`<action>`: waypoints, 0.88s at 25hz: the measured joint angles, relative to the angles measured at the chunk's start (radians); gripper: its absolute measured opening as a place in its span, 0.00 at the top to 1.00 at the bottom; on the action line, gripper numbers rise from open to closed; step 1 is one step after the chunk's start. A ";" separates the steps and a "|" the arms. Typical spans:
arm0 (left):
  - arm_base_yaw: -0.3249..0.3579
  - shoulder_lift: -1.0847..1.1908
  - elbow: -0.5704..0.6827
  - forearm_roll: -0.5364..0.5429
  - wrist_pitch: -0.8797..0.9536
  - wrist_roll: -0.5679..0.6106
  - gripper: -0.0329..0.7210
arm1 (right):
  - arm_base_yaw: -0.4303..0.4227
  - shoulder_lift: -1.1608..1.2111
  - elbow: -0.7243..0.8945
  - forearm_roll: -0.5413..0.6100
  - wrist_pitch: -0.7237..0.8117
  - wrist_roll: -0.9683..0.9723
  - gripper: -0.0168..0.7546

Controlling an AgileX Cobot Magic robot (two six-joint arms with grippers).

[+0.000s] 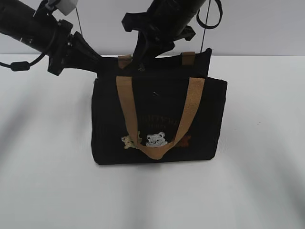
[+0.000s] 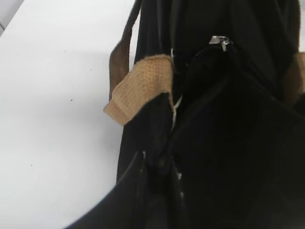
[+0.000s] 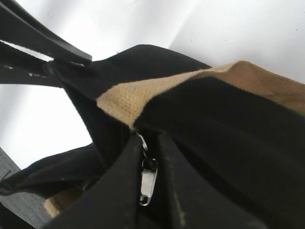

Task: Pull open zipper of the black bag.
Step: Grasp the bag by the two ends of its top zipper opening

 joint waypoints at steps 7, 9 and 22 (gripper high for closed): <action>-0.001 0.000 0.000 0.029 0.001 0.000 0.88 | 0.000 -0.024 -0.001 -0.086 0.027 0.009 0.91; -0.001 0.000 0.000 0.032 0.001 0.000 0.88 | 0.000 -0.039 -0.001 -0.121 0.034 0.015 0.91; -0.001 0.000 -0.003 0.039 0.002 0.000 0.88 | -0.001 -0.086 -0.001 -0.380 0.098 0.038 0.91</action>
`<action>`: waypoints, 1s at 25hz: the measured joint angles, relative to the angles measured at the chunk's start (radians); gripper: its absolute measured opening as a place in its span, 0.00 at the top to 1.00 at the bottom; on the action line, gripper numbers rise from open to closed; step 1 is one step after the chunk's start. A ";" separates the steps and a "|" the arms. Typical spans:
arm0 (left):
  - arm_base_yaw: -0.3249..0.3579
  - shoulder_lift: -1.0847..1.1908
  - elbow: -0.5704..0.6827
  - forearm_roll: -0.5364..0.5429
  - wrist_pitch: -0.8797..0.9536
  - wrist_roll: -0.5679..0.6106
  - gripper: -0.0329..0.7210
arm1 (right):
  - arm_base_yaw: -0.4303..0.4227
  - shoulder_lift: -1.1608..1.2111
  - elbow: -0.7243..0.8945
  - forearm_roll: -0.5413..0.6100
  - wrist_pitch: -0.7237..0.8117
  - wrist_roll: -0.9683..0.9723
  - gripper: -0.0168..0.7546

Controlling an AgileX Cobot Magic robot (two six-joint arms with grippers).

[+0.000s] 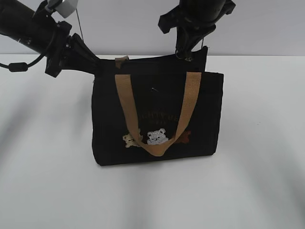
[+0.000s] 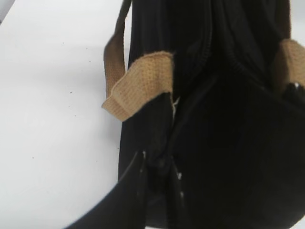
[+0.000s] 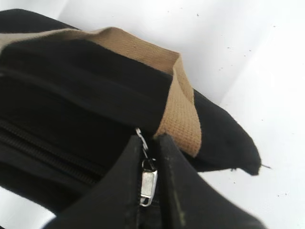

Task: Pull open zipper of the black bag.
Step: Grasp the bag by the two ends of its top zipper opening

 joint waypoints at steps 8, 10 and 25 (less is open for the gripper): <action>0.000 0.000 0.000 0.000 -0.002 0.000 0.88 | -0.001 0.000 0.000 -0.054 0.003 0.007 0.91; 0.000 0.000 0.000 0.000 -0.003 0.000 0.88 | -0.001 0.000 0.000 -0.055 0.004 0.007 0.91; 0.000 -0.061 0.000 0.074 -0.045 -0.331 0.45 | -0.001 -0.045 0.000 -0.026 0.005 0.007 0.42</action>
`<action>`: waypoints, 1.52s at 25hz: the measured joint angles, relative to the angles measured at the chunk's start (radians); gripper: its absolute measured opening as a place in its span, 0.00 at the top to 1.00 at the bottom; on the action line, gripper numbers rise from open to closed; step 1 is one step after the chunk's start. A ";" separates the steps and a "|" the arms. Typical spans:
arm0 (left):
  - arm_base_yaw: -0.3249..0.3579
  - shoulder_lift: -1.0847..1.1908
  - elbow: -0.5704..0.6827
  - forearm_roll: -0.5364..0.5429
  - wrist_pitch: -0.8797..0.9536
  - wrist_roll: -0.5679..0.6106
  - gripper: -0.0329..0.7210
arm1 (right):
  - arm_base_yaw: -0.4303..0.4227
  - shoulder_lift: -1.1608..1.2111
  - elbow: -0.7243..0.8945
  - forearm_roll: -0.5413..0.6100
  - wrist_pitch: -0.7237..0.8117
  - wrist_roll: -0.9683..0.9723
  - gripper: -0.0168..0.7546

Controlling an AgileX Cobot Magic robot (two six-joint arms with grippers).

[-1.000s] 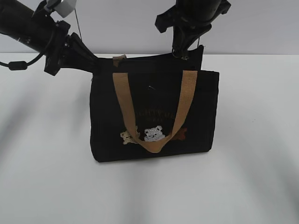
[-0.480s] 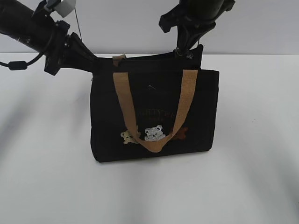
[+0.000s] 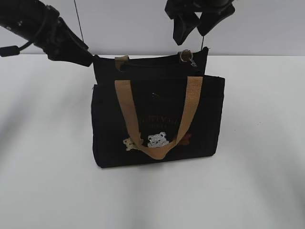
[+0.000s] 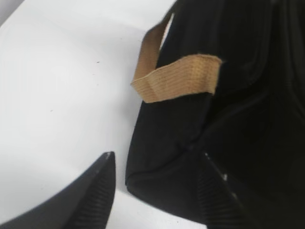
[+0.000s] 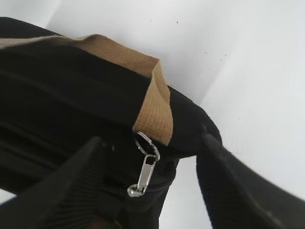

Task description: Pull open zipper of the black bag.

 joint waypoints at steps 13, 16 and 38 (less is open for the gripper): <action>0.009 -0.213 -0.166 0.811 0.018 -1.265 0.30 | -0.161 -0.154 0.000 -0.022 -0.001 -0.001 0.31; 0.036 -0.231 -0.194 0.943 0.129 -1.375 0.30 | -0.236 -0.209 0.000 -0.027 -0.001 -0.014 0.31; 0.098 -1.105 0.526 0.904 0.132 -1.411 0.30 | -0.296 -1.053 0.963 0.016 -0.125 -0.069 0.31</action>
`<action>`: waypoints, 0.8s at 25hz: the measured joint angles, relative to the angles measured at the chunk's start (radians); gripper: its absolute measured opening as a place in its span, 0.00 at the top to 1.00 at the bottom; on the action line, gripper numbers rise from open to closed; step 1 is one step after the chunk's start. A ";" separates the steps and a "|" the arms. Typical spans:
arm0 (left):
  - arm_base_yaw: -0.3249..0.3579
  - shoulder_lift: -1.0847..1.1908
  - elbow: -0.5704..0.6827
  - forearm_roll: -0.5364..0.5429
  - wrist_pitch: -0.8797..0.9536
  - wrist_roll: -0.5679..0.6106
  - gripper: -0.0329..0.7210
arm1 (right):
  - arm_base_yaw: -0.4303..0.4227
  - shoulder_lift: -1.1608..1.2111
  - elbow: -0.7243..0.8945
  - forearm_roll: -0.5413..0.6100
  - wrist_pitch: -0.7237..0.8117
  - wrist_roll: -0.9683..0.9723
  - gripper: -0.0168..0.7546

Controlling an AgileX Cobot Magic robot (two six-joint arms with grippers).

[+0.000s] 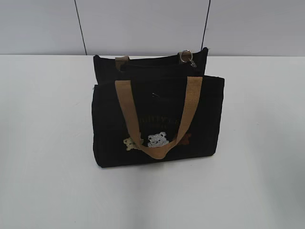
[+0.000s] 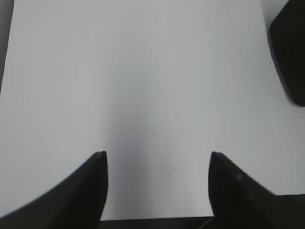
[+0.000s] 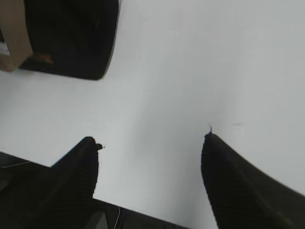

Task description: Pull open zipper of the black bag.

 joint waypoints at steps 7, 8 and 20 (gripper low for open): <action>0.000 -0.345 0.257 -0.033 -0.020 0.000 0.30 | 0.000 -0.346 0.345 0.001 -0.065 0.000 0.31; 0.000 -0.390 0.275 -0.034 -0.020 0.000 0.31 | 0.000 -0.385 0.373 0.001 -0.064 0.000 0.31; 0.000 -0.730 0.363 -0.038 -0.065 -0.001 0.36 | 0.000 -0.712 0.485 0.014 -0.040 -0.002 0.31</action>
